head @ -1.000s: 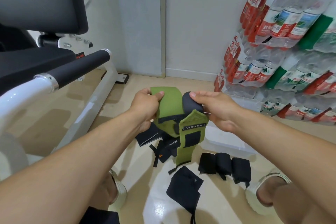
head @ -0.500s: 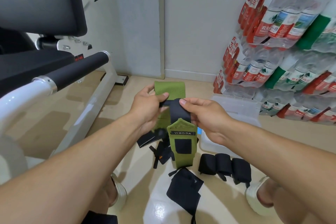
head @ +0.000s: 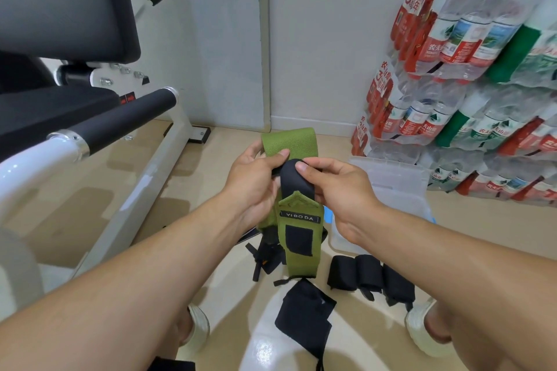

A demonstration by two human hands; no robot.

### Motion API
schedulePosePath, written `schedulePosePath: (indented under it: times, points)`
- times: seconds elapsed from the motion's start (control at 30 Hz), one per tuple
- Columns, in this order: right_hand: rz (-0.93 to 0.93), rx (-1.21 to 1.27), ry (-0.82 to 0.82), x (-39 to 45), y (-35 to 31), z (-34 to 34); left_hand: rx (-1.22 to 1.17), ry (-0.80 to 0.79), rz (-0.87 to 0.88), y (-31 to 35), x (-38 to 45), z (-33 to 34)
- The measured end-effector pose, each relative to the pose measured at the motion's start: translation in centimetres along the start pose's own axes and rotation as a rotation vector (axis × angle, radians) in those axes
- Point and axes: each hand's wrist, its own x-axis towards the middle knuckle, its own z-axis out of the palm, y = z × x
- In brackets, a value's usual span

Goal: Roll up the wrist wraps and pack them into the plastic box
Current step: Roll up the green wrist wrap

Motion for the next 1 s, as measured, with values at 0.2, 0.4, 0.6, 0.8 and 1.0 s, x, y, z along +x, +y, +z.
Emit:
schedulePosePath:
  times: [0.2, 0.4, 0.6, 0.8, 1.0]
  points:
    - [-0.052, -0.024, 0.066, 0.3, 0.2, 0.0, 0.075, -0.033, -0.013, 0.3, -0.5, 0.1]
    - [0.032, -0.012, 0.026, 0.0, -0.5, 0.0, 0.131, -0.092, -0.007, 0.2, -0.2, -0.4]
    - [0.046, 0.011, 0.007, 0.0, -0.9, -0.3, 0.132, -0.128, -0.001, 0.1, -0.4, -0.5]
    - [-0.013, 0.018, 0.098, 0.4, -0.3, -0.4, 0.145, -0.111, 0.029, -0.1, -0.6, -0.4]
    - [0.015, 0.026, 0.078, 0.6, -0.4, -0.5, 0.203, -0.085, 0.048, -0.2, -0.5, -0.4]
